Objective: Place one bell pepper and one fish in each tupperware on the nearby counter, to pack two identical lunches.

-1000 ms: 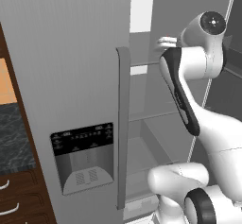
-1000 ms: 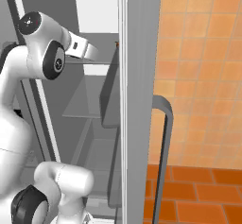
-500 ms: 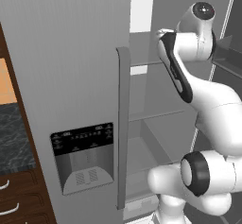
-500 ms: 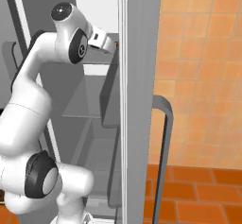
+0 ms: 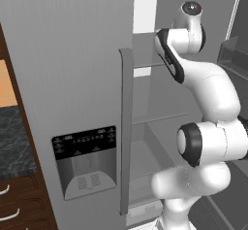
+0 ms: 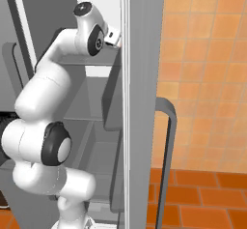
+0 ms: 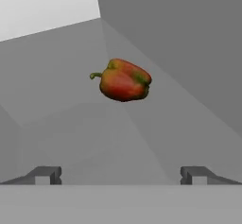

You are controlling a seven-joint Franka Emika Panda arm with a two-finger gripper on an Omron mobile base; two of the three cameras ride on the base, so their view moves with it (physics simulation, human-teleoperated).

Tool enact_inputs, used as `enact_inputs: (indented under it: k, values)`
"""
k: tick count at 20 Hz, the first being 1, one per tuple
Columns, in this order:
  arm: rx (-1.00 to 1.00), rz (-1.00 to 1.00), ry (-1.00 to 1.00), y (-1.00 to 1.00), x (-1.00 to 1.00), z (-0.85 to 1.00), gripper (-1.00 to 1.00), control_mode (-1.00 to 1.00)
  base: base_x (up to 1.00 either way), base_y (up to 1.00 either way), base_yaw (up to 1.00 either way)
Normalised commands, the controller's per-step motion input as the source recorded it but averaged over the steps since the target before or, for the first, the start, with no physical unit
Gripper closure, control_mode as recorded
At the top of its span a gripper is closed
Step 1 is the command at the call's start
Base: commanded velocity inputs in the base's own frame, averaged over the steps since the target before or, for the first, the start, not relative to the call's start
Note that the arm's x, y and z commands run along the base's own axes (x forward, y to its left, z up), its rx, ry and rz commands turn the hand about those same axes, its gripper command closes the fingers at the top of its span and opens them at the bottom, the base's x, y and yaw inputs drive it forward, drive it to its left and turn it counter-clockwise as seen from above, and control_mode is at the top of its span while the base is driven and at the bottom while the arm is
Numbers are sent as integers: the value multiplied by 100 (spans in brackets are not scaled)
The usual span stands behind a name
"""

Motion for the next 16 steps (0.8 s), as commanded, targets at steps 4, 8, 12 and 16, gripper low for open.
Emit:
enact_inputs:
  k: [4, 8, 12, 16]
  values:
    - [0, -1, 8, -30, 67, -11, -100, -100, 0, 0, 0]
    - [0, -2, 5, -16, 67, -23, -100, -100, 0, 0, 0]
    - [0, -3, 3, -10, 74, -23, -100, -100, 0, 0, 0]
    - [0, -3, 3, -14, 69, -21, -100, -100, 0, 0, 0]
